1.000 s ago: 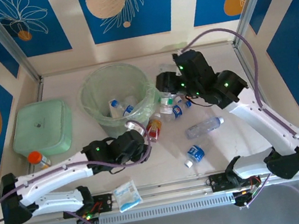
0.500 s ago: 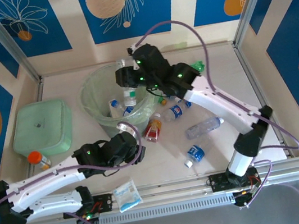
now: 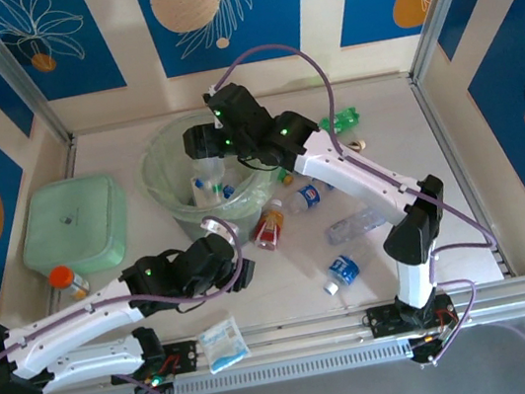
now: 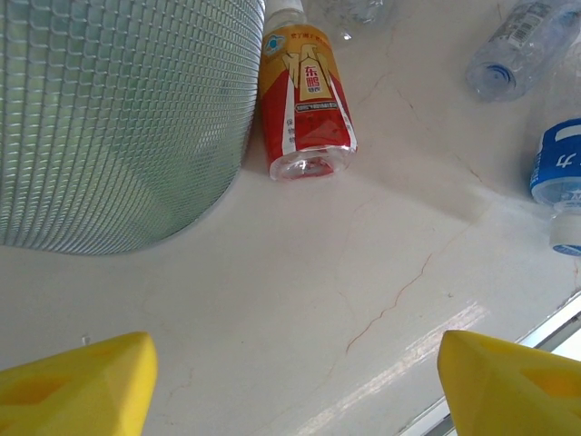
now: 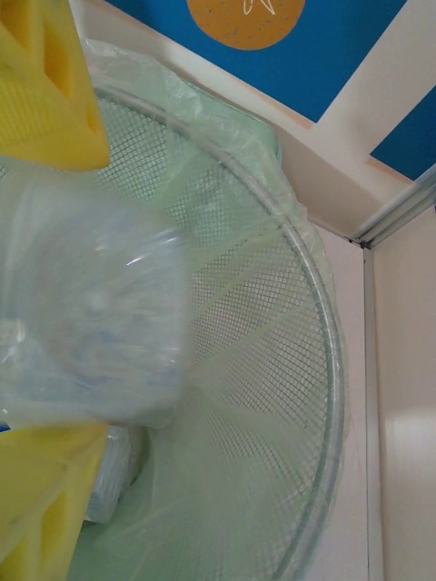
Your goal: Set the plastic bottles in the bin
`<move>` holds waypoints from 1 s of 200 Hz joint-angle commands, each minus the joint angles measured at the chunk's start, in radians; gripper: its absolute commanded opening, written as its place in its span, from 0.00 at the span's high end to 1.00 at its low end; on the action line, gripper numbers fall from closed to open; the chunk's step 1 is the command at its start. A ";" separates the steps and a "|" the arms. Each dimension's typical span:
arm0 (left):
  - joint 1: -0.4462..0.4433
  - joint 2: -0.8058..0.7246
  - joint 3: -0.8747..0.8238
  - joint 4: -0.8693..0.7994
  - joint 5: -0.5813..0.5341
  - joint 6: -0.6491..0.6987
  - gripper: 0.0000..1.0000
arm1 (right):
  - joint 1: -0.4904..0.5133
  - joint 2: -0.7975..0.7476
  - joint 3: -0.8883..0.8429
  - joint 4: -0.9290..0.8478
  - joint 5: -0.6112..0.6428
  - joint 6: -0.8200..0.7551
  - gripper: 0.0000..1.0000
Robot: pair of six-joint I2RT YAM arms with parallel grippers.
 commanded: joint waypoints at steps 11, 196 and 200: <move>0.006 -0.009 0.011 -0.007 0.019 0.024 0.15 | 0.005 -0.025 0.066 -0.019 -0.002 -0.013 0.26; -0.120 0.400 0.455 0.032 0.172 0.219 0.01 | -0.863 -0.836 -0.889 -0.254 -0.071 0.266 0.24; -0.122 0.423 0.468 0.032 0.183 0.225 0.00 | -0.887 -0.842 -0.911 -0.247 -0.091 0.265 0.24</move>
